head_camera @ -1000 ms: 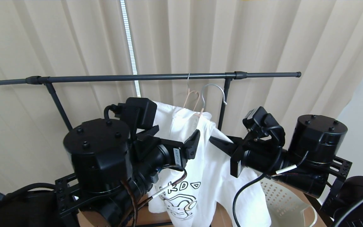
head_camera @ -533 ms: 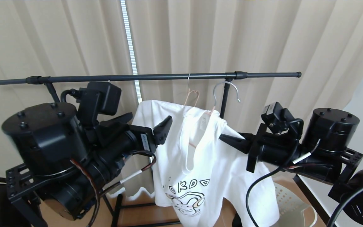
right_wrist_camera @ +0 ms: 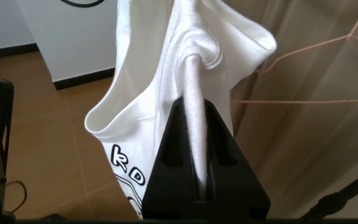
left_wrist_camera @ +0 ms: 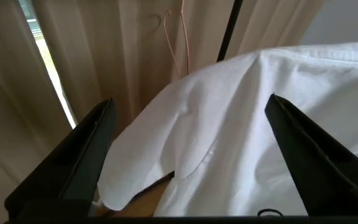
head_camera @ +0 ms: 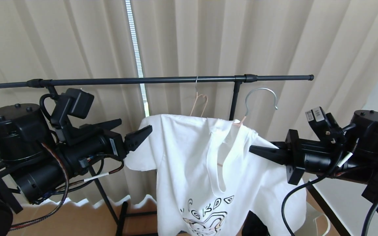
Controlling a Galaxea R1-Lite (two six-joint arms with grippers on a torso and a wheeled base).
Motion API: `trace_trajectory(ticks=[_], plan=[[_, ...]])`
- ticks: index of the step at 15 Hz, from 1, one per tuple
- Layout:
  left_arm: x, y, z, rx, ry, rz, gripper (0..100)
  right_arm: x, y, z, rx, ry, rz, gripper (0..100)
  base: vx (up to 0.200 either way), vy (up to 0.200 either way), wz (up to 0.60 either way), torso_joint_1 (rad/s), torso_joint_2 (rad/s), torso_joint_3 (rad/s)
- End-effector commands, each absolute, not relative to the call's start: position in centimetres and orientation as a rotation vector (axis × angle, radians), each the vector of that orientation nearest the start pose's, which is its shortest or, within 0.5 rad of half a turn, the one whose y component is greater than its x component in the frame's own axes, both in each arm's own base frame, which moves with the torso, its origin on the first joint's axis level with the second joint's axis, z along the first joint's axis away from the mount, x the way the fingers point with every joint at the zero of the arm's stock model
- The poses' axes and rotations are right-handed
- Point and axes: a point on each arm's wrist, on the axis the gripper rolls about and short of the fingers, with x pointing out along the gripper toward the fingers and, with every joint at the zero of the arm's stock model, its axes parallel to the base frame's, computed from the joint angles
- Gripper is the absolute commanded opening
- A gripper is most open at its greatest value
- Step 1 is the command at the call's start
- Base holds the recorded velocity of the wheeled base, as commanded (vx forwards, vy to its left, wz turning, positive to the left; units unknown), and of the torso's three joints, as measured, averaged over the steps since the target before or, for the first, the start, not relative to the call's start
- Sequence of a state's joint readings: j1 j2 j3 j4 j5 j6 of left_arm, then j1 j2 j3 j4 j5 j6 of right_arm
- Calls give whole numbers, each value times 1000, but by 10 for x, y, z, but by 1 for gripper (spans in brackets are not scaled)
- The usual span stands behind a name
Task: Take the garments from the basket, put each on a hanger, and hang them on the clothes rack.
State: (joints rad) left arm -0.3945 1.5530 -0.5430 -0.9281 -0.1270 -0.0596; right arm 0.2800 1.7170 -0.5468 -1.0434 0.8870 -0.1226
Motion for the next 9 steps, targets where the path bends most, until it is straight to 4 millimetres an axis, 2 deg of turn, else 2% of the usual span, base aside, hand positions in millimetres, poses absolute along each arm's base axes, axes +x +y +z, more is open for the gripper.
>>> trace_trajectory(ticks=[1, 9], plan=[[236, -95, 176, -45, 129, -507, 100, 253, 89, 157, -71, 44, 1179, 0, 0, 0, 0, 0, 0, 0], [238, -92, 158, -45, 201, -554, 100, 241, 85, 165, -78, 11, 1224, 0, 0, 0, 0, 0, 0, 0]])
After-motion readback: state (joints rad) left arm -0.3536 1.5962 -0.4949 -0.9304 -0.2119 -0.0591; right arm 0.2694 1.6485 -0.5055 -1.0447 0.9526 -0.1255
